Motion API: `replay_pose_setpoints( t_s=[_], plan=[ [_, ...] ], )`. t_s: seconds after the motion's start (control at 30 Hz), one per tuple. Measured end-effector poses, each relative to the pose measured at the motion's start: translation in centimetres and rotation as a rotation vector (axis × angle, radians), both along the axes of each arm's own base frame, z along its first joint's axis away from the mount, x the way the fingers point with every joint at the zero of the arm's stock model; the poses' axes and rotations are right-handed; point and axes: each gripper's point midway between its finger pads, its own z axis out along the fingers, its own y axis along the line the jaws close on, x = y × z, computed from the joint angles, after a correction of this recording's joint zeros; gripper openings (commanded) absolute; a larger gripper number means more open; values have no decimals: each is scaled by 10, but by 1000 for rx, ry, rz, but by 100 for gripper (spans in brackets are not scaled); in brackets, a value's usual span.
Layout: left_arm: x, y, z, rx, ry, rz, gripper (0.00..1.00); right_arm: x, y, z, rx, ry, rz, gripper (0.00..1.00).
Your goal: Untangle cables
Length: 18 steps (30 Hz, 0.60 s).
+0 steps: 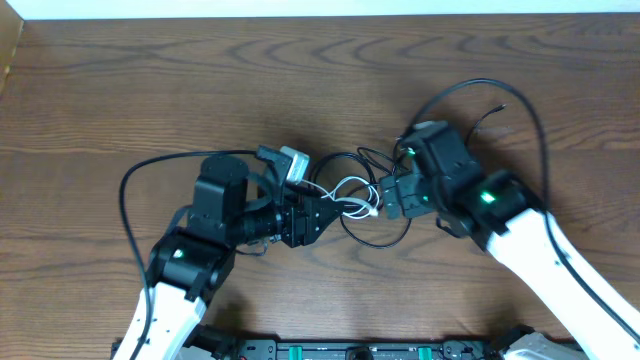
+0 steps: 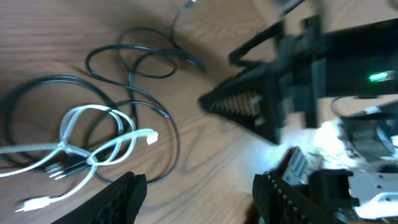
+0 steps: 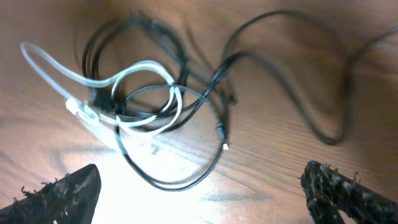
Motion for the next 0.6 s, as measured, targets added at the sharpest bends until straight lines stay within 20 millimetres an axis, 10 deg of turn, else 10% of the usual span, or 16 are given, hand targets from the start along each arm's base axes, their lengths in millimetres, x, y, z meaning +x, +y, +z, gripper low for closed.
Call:
replay_pose_setpoints(
  t_s=[0.33, 0.6],
  plan=[
    [-6, 31, -14, 137, 22, 151, 61, 11, 25, -99, -75, 216, 98, 89],
    [-9, 41, -23, 187, 48, 191, 62, 18, 40, -111, -19, 222, 118, 81]
  ],
)
